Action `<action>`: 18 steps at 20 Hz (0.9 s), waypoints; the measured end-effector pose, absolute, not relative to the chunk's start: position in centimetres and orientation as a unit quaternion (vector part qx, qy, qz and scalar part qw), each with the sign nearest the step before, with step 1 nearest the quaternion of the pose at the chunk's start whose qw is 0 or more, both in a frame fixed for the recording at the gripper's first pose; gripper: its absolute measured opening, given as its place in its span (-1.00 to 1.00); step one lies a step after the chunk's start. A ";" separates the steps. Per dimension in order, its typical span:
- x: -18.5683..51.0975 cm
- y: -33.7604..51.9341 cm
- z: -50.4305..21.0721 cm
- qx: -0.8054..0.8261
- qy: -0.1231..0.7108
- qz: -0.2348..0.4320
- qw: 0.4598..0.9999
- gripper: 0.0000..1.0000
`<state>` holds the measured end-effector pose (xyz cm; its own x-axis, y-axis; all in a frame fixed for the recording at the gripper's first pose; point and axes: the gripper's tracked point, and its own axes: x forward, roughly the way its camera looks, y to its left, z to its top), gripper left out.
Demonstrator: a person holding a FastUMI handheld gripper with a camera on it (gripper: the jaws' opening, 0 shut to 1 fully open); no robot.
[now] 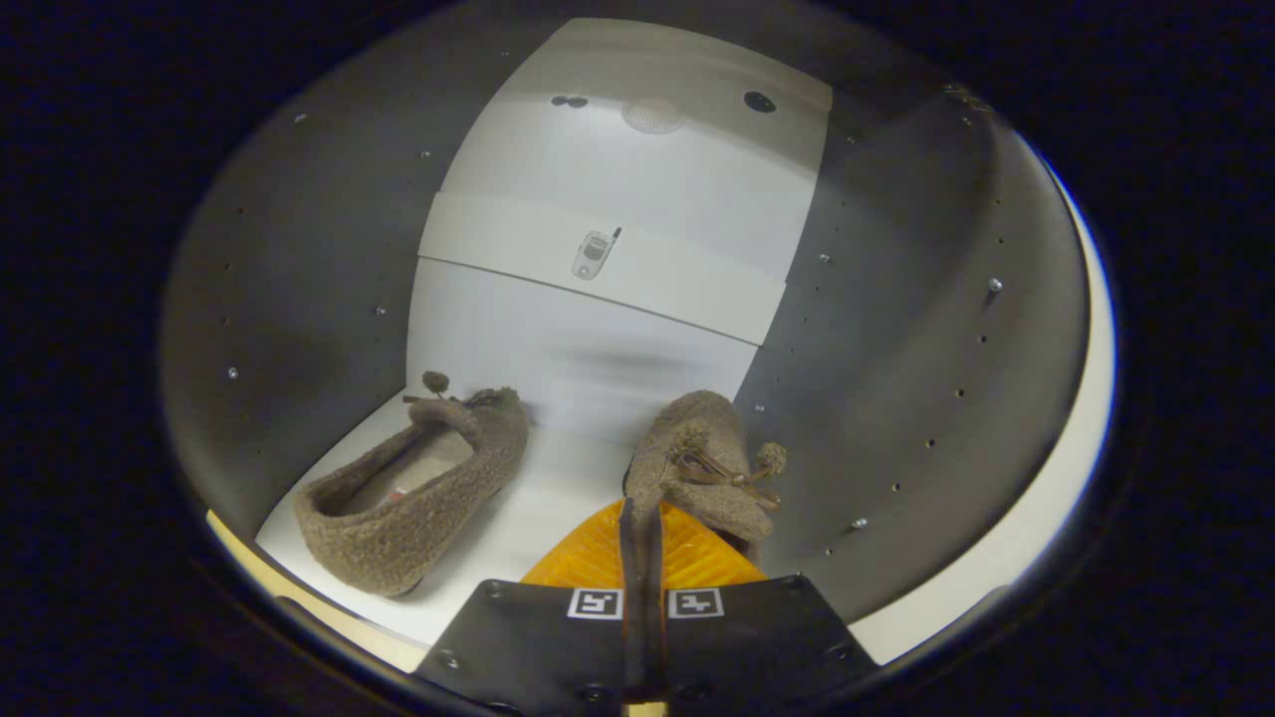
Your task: Open the shoe cabinet door, grab the shoes and put them into the shoe cabinet, then close the shoe cabinet door.
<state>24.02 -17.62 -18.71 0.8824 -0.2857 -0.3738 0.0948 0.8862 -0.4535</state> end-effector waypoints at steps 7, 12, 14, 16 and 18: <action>26.5 -17.1 -20.8 -0.232 0.239 -0.086 0.939 -0.96; 26.7 -16.4 -21.8 -0.248 0.244 -0.081 0.934 -0.94; 26.7 -16.4 -22.0 -0.243 0.245 -0.082 0.935 -0.90; 26.2 -16.4 -21.6 -0.227 0.249 -0.081 0.938 -0.85; 26.1 -16.7 -21.3 -0.211 0.248 -0.087 0.941 -0.80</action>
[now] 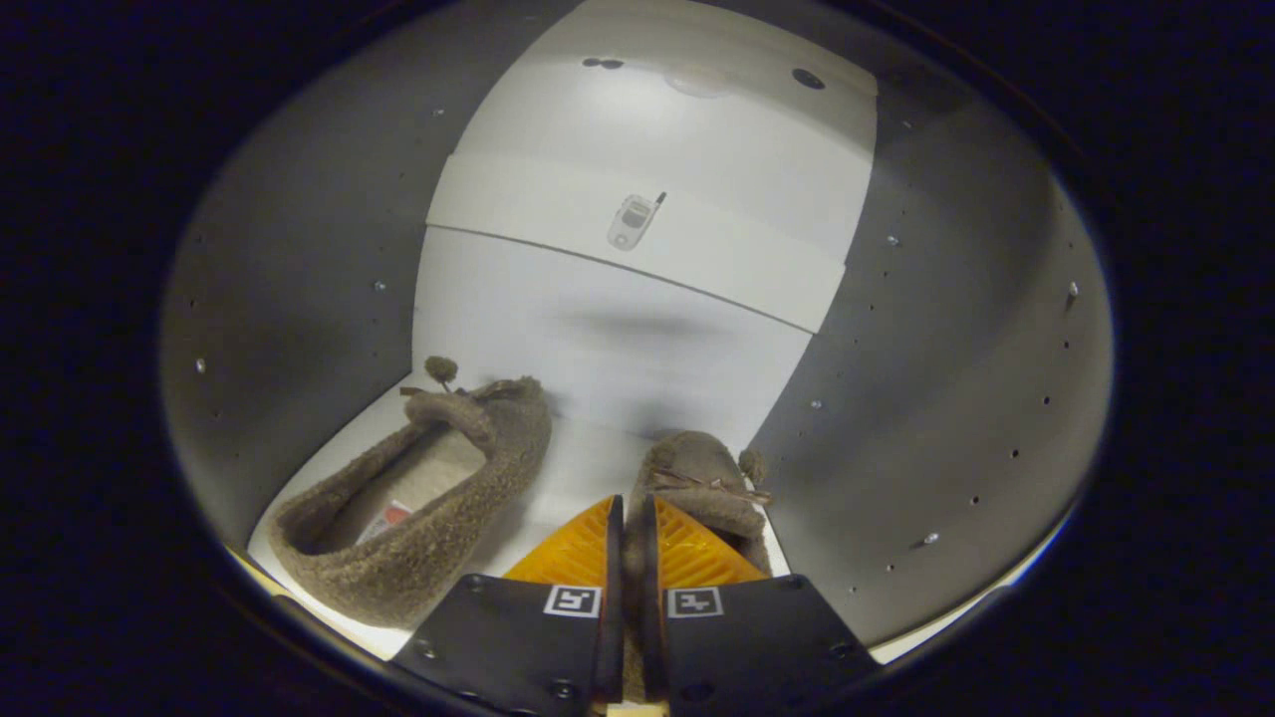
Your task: Open the shoe cabinet door, grab the shoes and put them into the shoe cabinet, then close the shoe cabinet door.
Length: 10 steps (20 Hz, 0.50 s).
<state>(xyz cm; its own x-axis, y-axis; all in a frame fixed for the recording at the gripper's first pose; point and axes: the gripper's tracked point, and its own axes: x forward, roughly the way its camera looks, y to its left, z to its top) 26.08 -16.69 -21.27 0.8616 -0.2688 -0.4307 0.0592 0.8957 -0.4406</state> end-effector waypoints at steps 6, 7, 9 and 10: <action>23.4 -16.8 -18.8 -0.199 0.229 -0.092 0.948 -0.56; 22.7 -16.9 -18.2 -0.199 0.224 -0.097 0.949 -0.56; 20.9 -16.6 -17.1 -0.195 0.216 -0.101 0.951 -0.56; 19.9 -16.4 -16.5 -0.191 0.211 -0.103 0.953 -0.56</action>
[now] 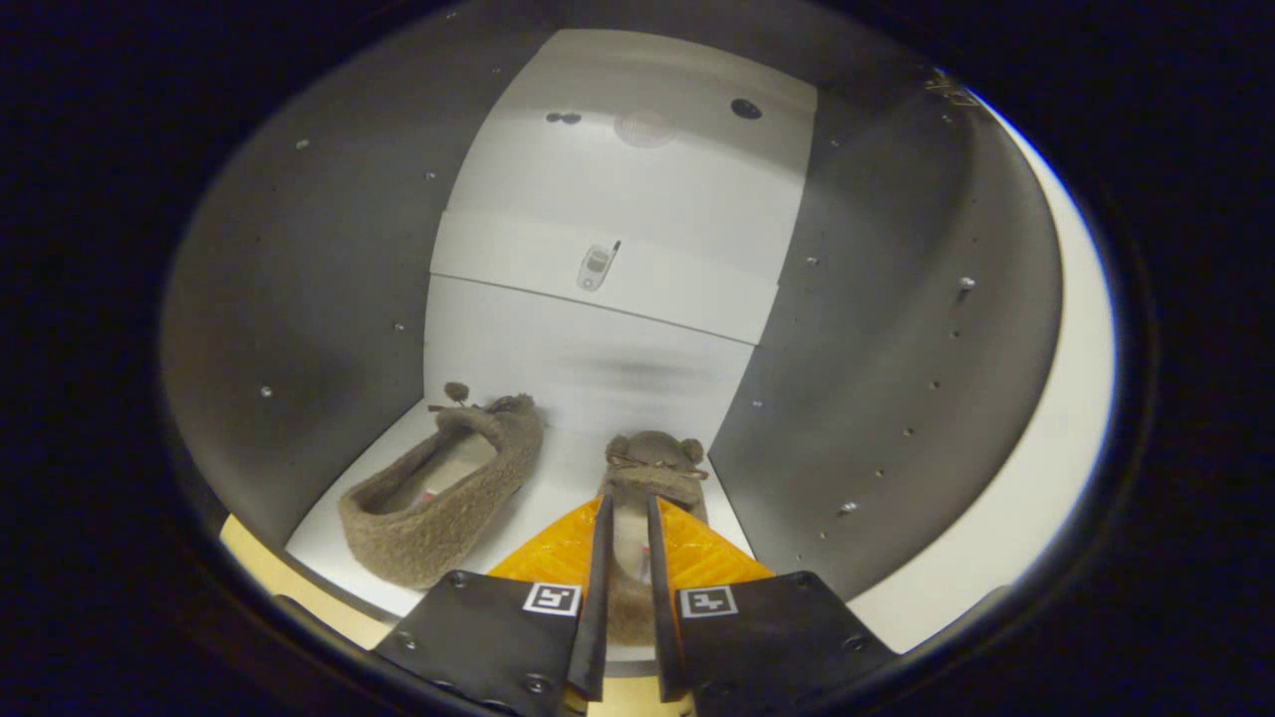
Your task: Open the shoe cabinet door, grab the shoes and put them into the shoe cabinet, then close the shoe cabinet door.
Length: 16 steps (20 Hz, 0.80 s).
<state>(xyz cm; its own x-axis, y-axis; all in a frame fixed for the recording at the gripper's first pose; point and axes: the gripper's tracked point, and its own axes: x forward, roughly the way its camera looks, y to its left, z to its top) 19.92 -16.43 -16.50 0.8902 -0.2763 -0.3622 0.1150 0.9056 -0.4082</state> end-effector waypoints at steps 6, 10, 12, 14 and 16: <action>12.7 -14.8 -12.8 -0.143 0.184 -0.110 0.966 -0.56; 7.8 -14.0 -9.6 -0.130 0.161 -0.113 0.972 -0.56; 5.2 -13.8 -7.9 -0.123 0.149 -0.117 0.974 -0.56; 2.5 -13.8 -6.3 -0.119 0.139 -0.121 0.976 -0.56; -0.3 -14.1 -4.6 -0.119 0.129 -0.129 0.976 -0.56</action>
<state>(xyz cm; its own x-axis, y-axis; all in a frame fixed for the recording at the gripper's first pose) -0.34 -14.14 -4.62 0.9337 -0.2815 -0.2214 0.2202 0.9388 -0.2650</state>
